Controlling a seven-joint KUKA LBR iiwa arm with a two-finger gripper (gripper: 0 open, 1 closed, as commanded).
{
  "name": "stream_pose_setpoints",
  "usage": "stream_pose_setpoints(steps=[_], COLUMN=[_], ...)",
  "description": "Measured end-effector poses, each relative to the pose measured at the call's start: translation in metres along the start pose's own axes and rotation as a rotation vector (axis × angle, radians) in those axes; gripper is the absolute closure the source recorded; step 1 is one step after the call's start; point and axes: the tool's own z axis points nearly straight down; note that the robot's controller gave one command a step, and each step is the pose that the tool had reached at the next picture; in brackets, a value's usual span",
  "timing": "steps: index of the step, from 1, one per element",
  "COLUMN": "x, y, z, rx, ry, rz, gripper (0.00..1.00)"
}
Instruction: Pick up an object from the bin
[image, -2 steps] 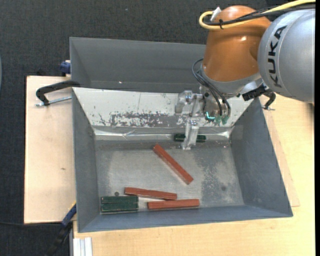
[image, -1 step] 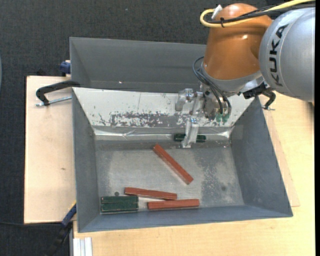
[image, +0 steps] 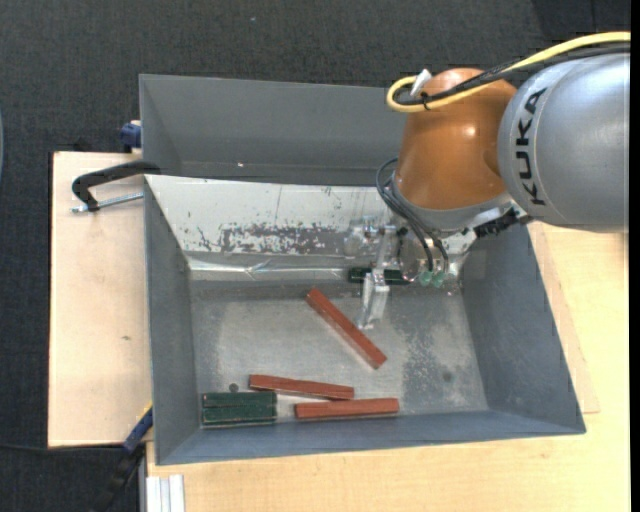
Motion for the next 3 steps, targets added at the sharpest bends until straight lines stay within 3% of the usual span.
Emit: stream_pose_setpoints(steps=[1,2,3], x=[0.0302,0.0301,0.0301], y=[0.0149,0.0146,0.0146], z=[0.0287,0.0286,0.0287], rx=[0.001,0.001,0.001], ry=[0.007,0.007,0.007], rz=[0.126,0.127,0.127], gripper=[1.00,0.00,0.00])
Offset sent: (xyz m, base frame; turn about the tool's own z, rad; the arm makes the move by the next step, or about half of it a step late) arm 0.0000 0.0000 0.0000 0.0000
